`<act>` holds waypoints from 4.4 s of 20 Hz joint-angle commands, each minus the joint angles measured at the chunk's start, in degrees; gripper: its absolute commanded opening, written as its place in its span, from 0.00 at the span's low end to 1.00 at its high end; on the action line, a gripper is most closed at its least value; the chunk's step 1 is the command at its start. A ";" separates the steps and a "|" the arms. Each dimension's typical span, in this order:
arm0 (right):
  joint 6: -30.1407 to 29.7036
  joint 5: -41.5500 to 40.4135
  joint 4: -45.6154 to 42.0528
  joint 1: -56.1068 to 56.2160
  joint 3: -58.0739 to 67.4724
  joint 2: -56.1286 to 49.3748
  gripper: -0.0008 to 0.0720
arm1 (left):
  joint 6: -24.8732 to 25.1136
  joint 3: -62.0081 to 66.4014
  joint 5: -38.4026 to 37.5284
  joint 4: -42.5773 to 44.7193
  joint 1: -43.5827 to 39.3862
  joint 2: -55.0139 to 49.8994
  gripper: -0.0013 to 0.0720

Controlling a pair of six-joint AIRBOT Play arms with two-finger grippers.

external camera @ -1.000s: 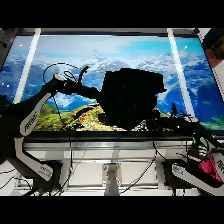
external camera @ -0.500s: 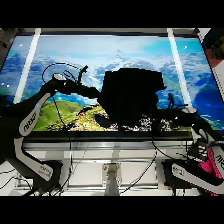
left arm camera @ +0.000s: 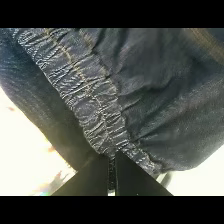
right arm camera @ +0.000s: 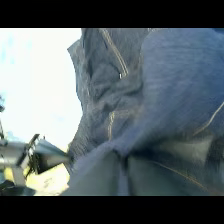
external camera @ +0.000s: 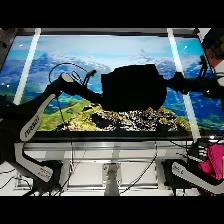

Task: Fold the clothes and pants, and hang the long-sleeved shirts on hangers.

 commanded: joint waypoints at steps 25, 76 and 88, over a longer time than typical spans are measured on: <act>-0.33 18.60 -18.43 -15.37 -23.37 -2.69 0.56 | -1.51 0.02 -1.25 4.20 -2.99 0.09 0.03; -10.75 -73.24 6.99 24.65 22.91 -12.50 0.02 | 2.91 26.91 44.44 -21.20 -3.02 11.58 0.03; -8.79 -28.20 2.51 11.50 46.42 -20.83 0.02 | 2.86 36.20 19.15 -14.21 0.20 -0.63 0.03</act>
